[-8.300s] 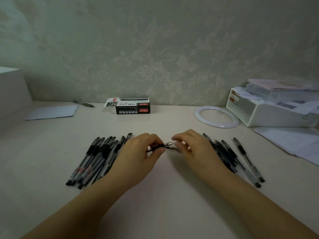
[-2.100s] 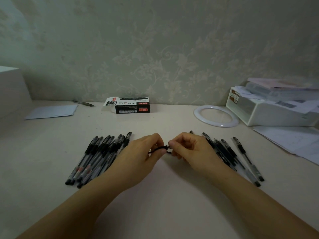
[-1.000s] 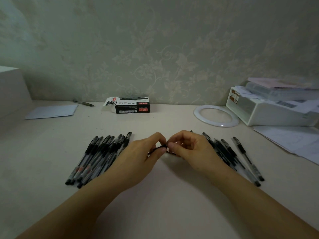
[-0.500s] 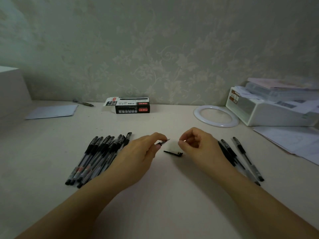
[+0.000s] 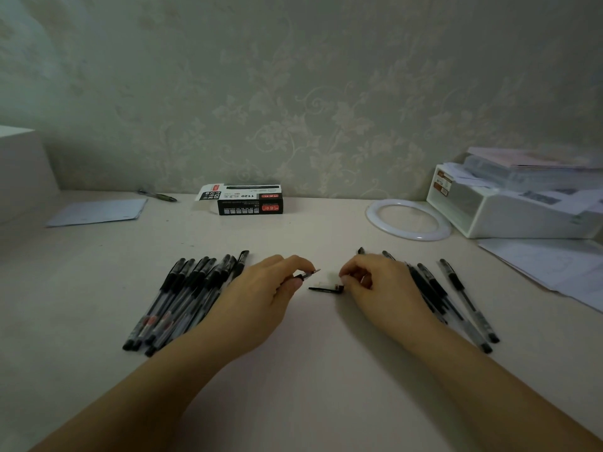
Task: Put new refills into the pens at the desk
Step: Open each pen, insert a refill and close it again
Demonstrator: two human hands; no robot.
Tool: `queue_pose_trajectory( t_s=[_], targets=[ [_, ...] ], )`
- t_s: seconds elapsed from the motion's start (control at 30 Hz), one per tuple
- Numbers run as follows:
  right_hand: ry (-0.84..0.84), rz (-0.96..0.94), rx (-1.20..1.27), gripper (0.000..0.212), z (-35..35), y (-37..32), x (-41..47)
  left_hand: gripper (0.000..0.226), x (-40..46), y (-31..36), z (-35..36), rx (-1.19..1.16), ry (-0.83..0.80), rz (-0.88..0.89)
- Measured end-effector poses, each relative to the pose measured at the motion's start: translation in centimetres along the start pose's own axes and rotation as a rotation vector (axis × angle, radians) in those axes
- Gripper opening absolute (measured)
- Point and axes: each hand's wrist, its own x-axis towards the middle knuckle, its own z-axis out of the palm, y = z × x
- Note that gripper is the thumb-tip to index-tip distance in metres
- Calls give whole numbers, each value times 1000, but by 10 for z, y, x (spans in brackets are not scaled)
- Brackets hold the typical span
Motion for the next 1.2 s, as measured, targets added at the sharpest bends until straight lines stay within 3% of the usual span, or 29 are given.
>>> queue_pose_trajectory(
  t_s=[0.3,0.43,0.53,0.67,0.87,0.97,1.1,1.2],
  targets=[
    [-87,-32,-99,16,1,3,1,26,0,-1,2,0,-14,-25],
    [-30,-14,-58,16,1,2,0,26,0,1,1,-30,12,-15],
    [50,17,145,8,-1,-6,1,28,0,5,0,-97,47,21],
    [-146,149,621,13,2,-20,-4,29,0,8,1,-145,65,81],
    [-212,317,890,14,2,-19,-5,32,2,6,2,-186,82,66],
    [-111,403,1007,17,0,-19,1,32,2,5,3,-172,91,30],
    [197,458,1120,16,-13,-14,11,27,2,3,2,-110,116,-3],
    [345,446,880,16,-24,-1,16,25,3,2,1,-78,131,-30]
  ],
)
